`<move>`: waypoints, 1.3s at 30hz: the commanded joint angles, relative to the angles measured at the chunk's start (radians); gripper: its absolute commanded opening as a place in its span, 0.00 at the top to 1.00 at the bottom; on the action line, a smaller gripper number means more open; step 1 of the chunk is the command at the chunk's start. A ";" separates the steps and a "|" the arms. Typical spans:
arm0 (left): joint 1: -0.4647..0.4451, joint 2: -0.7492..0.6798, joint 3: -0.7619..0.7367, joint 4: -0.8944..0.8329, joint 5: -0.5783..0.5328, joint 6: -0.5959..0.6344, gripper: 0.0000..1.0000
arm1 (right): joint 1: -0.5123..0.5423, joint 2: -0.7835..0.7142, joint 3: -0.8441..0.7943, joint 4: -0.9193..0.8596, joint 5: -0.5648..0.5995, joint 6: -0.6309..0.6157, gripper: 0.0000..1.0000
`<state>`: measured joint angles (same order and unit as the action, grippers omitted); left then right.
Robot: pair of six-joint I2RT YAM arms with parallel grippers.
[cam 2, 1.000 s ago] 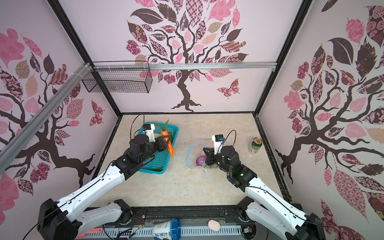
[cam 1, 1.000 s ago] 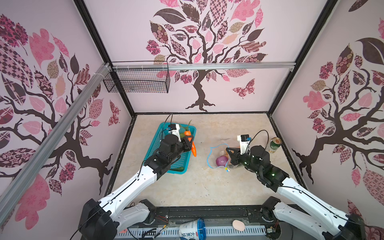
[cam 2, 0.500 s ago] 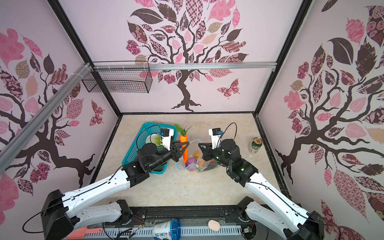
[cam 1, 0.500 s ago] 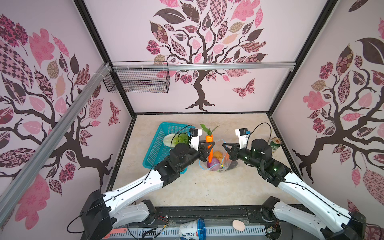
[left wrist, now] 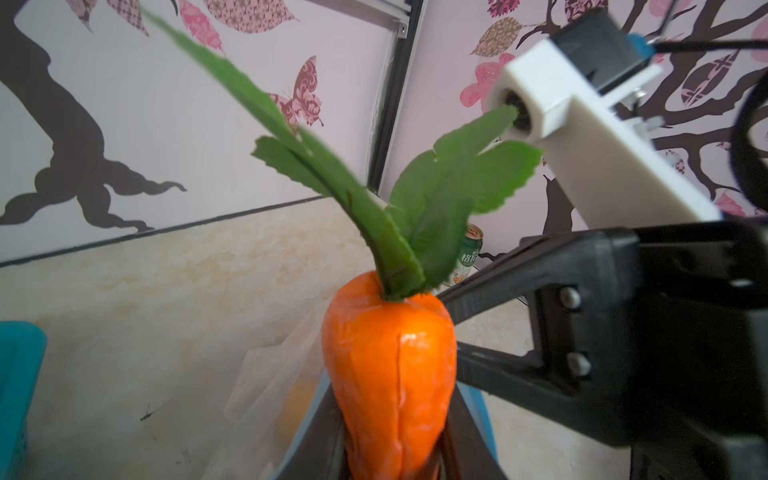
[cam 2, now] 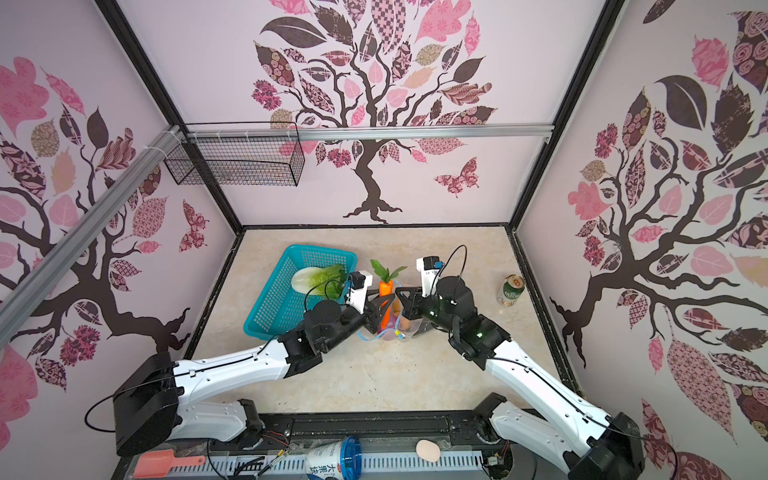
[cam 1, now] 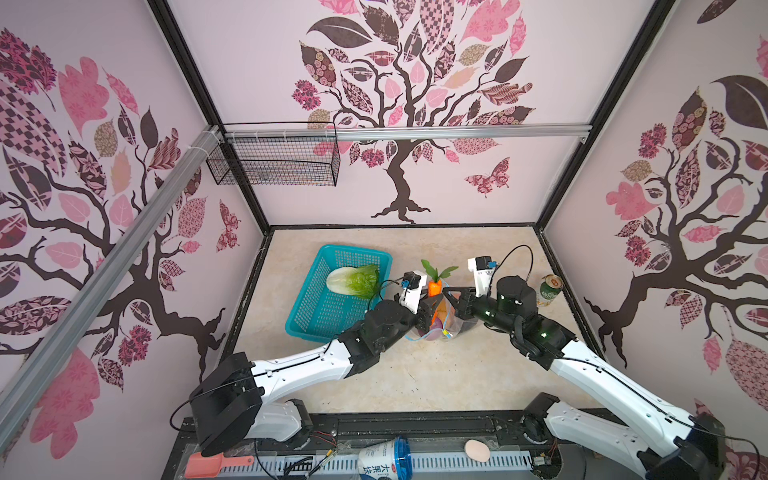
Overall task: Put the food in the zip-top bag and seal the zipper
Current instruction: 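Lower the carrot into the bag opening and open the left gripper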
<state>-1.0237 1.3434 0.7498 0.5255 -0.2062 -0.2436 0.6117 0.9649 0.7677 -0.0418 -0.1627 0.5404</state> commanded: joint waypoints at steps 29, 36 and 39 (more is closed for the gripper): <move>-0.039 0.012 0.090 -0.301 -0.219 -0.071 0.17 | -0.032 0.011 0.009 -0.023 0.088 0.091 1.00; -0.006 -0.188 0.057 -0.535 -0.229 -0.191 0.12 | -0.035 -0.003 0.003 -0.029 0.100 0.079 1.00; 0.022 -0.237 0.020 -0.595 -0.205 -0.258 0.15 | -0.034 -0.008 0.001 -0.027 0.102 0.078 1.00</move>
<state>-1.0241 1.1336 0.7979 0.0593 -0.4240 -0.4129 0.5854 0.9813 0.7738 -0.0677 -0.0776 0.6292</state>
